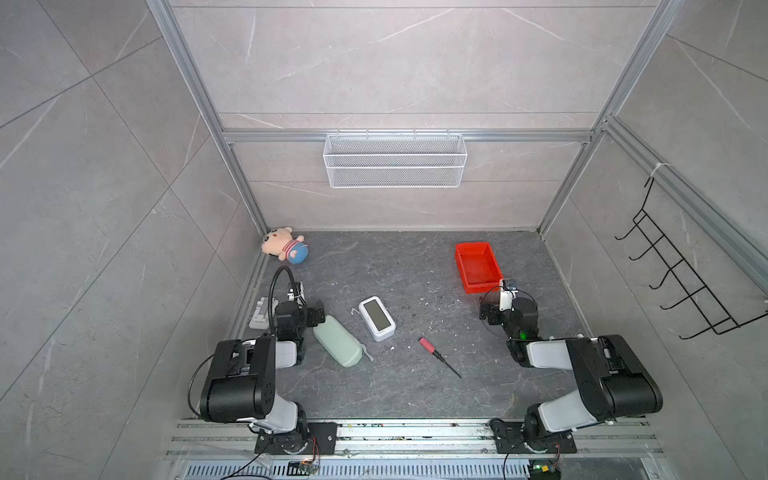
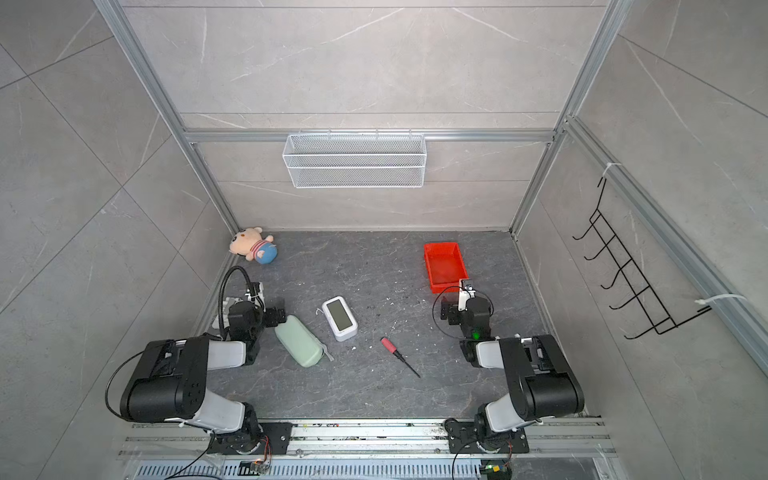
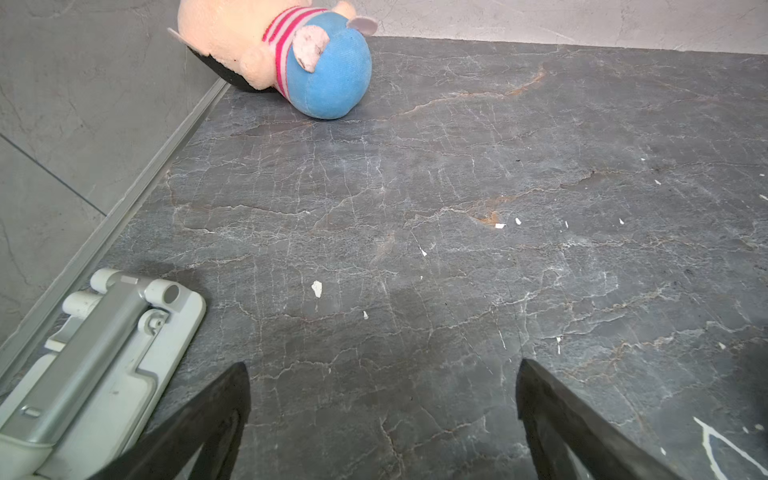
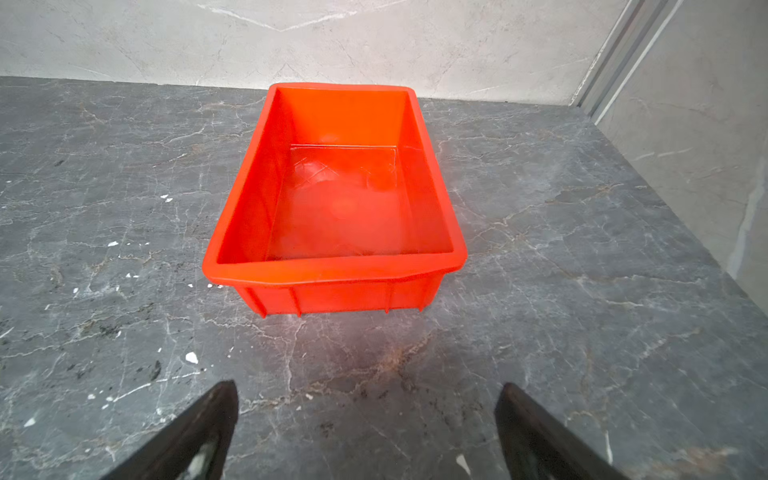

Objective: Put the screwdriver in the bin

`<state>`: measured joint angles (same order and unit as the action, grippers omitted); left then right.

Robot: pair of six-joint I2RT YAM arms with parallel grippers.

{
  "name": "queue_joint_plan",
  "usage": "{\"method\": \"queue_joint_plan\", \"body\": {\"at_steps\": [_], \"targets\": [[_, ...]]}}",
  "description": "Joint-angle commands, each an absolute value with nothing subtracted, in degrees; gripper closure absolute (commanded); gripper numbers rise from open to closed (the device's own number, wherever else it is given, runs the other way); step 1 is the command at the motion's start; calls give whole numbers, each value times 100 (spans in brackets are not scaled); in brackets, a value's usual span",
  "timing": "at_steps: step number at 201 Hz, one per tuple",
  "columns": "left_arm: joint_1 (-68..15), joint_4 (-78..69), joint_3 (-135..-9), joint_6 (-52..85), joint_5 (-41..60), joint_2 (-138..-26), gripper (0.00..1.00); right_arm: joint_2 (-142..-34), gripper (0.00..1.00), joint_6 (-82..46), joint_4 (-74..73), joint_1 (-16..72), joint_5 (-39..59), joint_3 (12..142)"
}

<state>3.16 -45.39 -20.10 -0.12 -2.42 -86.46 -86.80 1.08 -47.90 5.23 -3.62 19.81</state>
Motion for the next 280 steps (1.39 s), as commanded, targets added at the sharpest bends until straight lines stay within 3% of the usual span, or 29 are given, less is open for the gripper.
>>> {"method": "queue_joint_plan", "body": {"at_steps": [1, 203, 280], "targets": [[342, -4772, -2108, 36, -185, -8604, 0, -8675, 1, 45, -4922, 550, -335, 2100], [320, -4803, -2076, 17, -265, -8580, 0, -8662, 1, 35, -4948, 548, -341, 2084], [124, -3493, -2285, -337, -85, -7510, 0, -7900, 1, 97, -4175, 545, -220, 2139]]}}
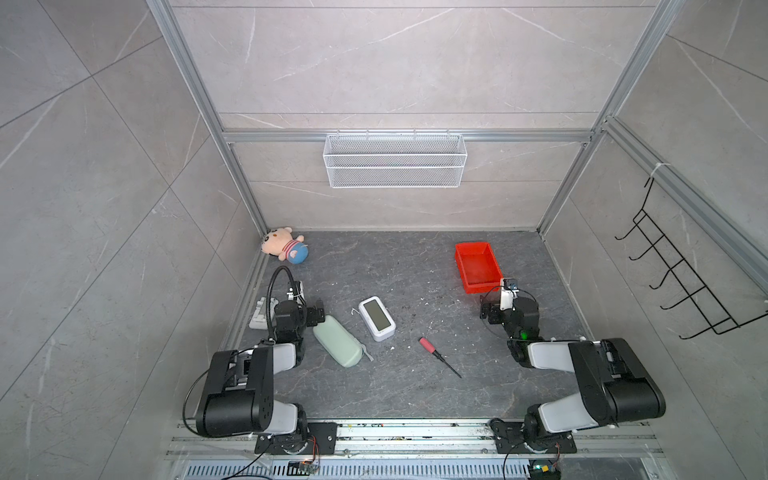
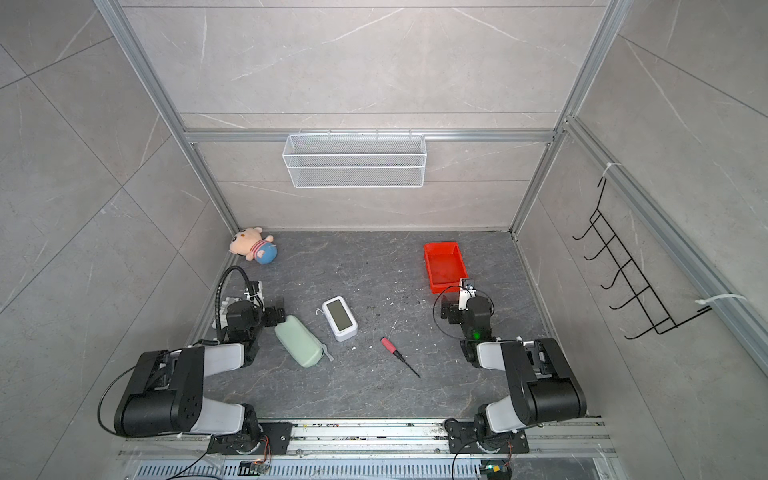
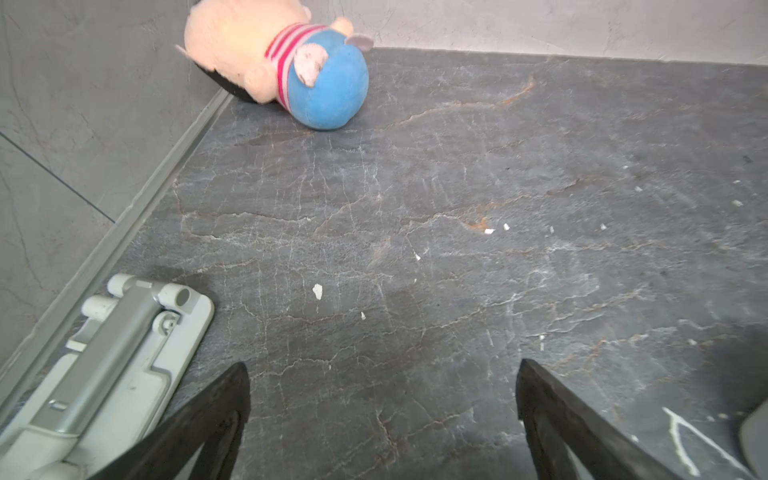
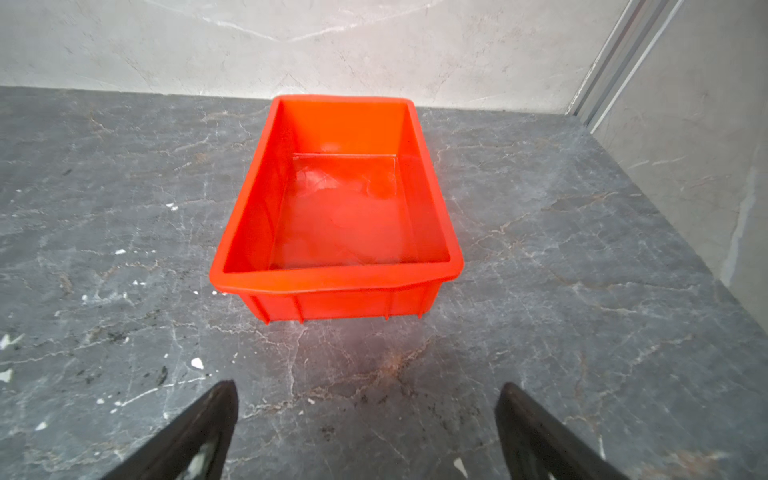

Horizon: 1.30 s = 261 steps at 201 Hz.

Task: Put the screwdriver in the bin
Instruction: 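Move the right gripper over the red-handled screwdriver while the left arm rises forward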

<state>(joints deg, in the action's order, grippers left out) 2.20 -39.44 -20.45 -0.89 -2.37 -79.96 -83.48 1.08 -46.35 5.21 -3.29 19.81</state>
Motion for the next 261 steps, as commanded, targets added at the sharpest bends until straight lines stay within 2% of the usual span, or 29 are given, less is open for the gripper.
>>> {"method": "queue_joint_plan", "body": {"at_steps": [1, 57, 145, 212, 261], "targets": [[124, -3473, -2290, -344, -86, -7495, 0, -7883, 1, 97, -4144, 549, -211, 2142], [-39, -2378, -2461, -831, 345, -6366, 0, -6719, 1, 280, -2731, 549, 50, 2231], [-441, -132, -2993, -1973, 2506, -5040, 0, -5104, 1, 343, -506, 925, 321, 2874], [-631, 601, -3085, -2592, 3586, -4799, 0, -5081, 1, 482, 671, 1462, 647, 3583], [-1029, 1404, -3220, -3493, 3878, -4778, 0, -5466, 1, 287, 1243, 2300, 324, 4078]]}}
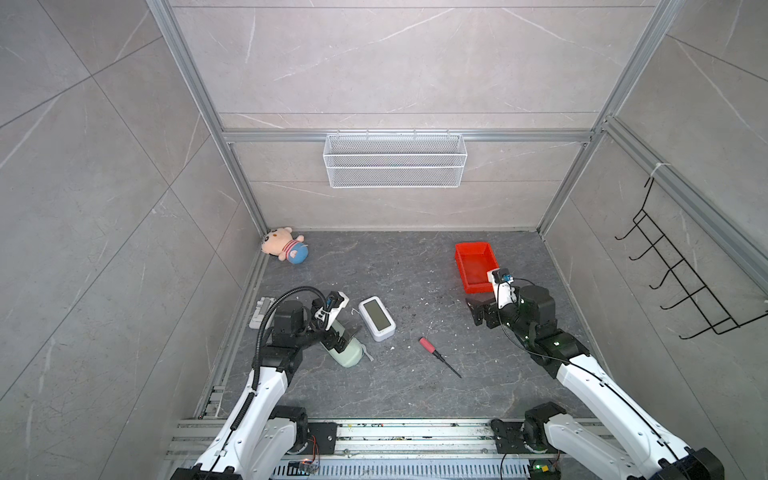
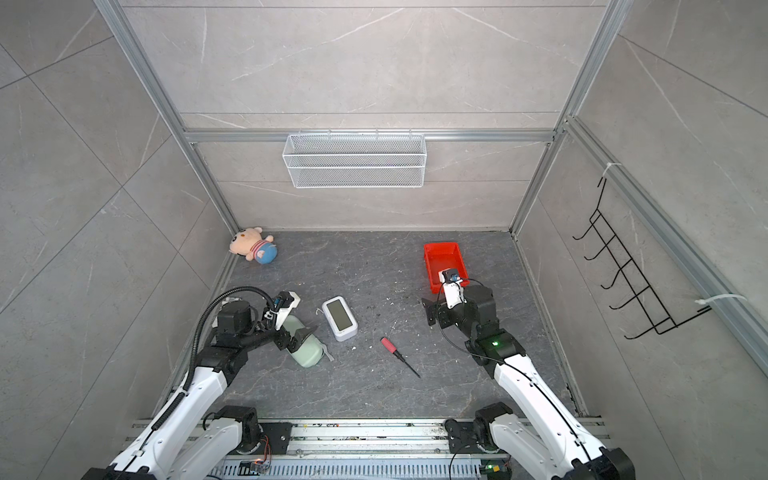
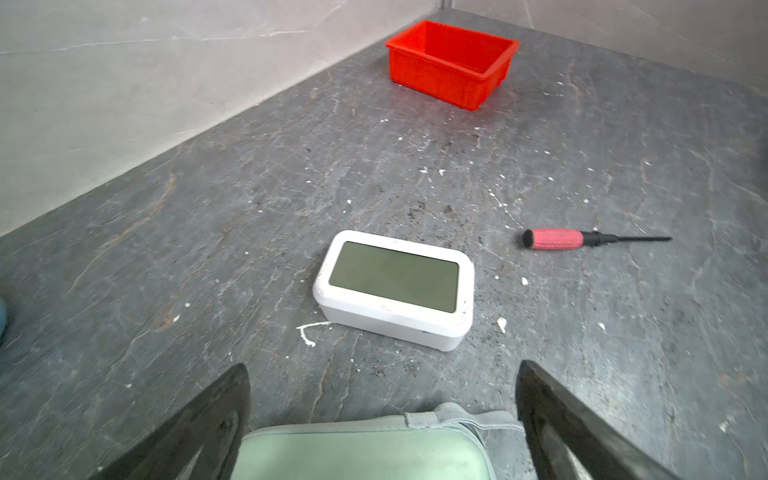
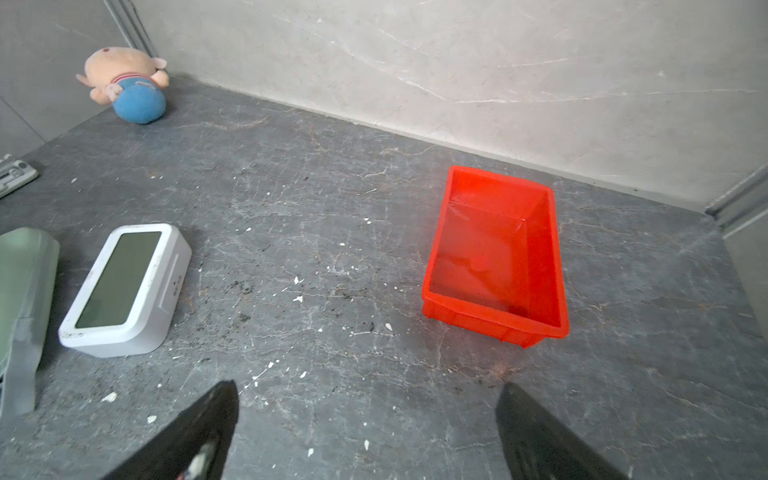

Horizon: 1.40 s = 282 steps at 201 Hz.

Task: Put the screwdriver in the bin
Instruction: 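Move the right gripper over the red-handled screwdriver while the left arm rises forward, then lower the right gripper and close it on the screwdriver's red handle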

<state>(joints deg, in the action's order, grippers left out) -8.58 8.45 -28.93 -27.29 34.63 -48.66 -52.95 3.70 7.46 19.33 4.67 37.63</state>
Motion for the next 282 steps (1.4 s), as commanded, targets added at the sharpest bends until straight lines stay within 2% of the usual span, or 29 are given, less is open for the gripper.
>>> {"method": "queue_joint_plan", "body": {"at_steps": [1, 47, 128, 198, 282], "targets": [[-1042, 1427, -3223, -3513, 3890, -4775, 0, -5475, 1, 271, 1254, 2319, 320, 4083], [-1372, 1998, -3304, -4031, 3992, -4710, 0, -5863, 1, -212, 1401, 3241, 41, 4131], [-1774, 1927, -3305, -4061, 4468, -4715, 0, -7042, 1, -1314, 1974, 4746, -544, 4140], [-1872, 1960, -3283, -3946, 4559, -4602, 0, -8528, 1, -1915, 2302, 5052, -804, 4518], [-1873, 2145, -3248, -4262, 4552, -4581, 0, -9401, 1, -2294, 2666, 5048, -1029, 4902]]}}
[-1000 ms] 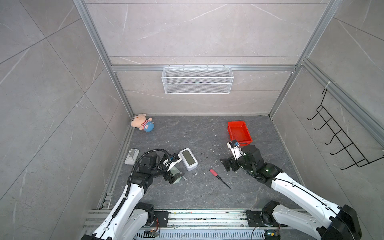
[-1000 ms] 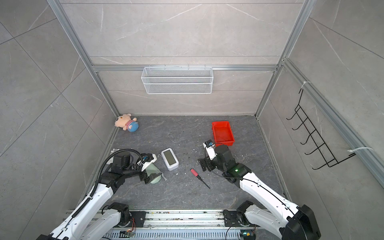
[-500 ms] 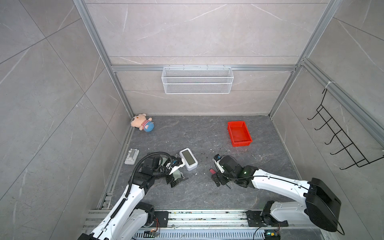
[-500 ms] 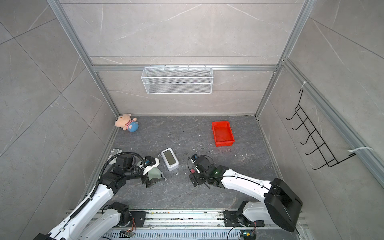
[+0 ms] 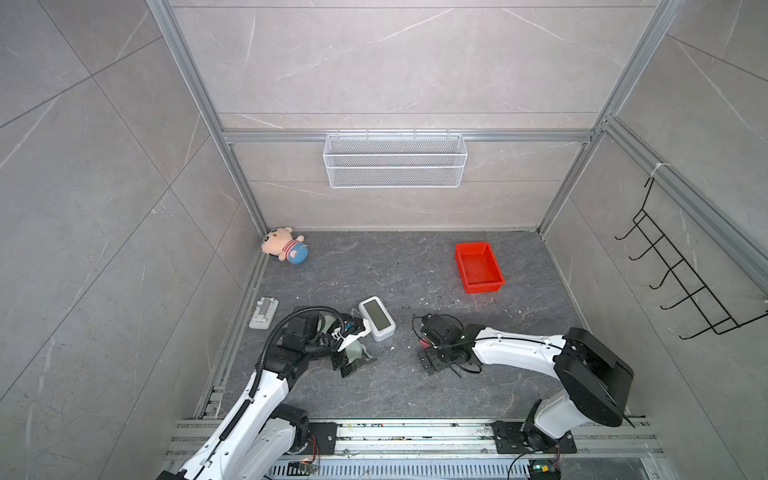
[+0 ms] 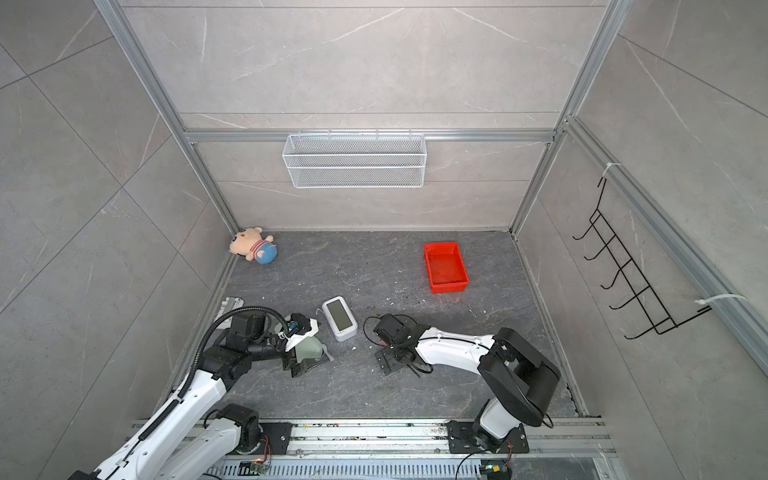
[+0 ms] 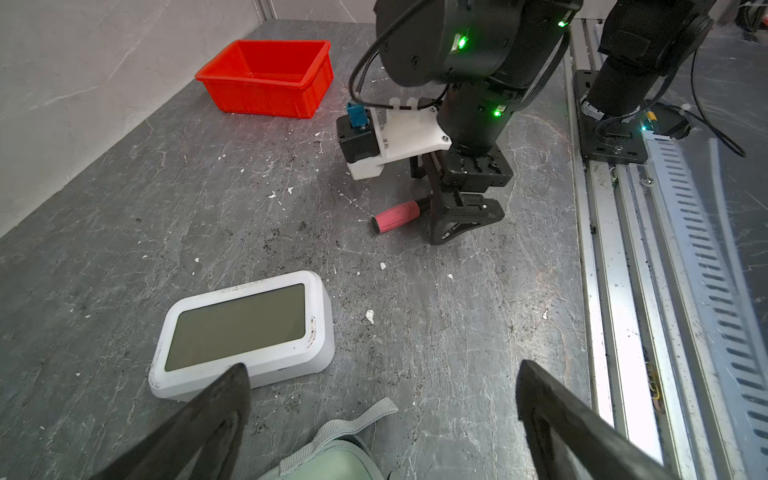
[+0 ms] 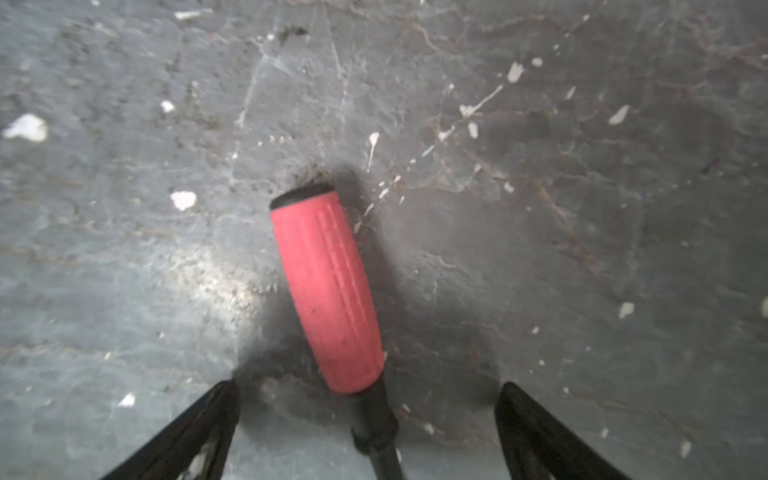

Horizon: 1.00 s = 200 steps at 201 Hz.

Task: Put the screwdriver in the bin
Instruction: 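Lower the right gripper and close it on the screwdriver's red handle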

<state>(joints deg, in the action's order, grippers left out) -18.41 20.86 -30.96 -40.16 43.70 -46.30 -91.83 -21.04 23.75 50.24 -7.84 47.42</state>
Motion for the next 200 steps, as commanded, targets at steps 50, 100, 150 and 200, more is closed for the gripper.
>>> {"method": "queue_joint_plan", "body": {"at_steps": [50, 100, 150, 200], "targets": [[-1872, 2180, -3278, -4253, 4513, -4588, 0, -9487, 31, -2208, 2792, 5050, -1118, 5008], [-1872, 2180, -3287, -4234, 4505, -4617, 0, -9536, 59, -2136, 2817, 5051, -1015, 5044], [-1872, 2158, -3305, -4235, 4479, -4670, 0, -9518, 92, -2031, 2822, 5042, -986, 5118], [-1870, 2145, -3338, -4328, 4510, -4701, 0, -9496, 100, -1964, 2863, 5046, -982, 5198]]}}
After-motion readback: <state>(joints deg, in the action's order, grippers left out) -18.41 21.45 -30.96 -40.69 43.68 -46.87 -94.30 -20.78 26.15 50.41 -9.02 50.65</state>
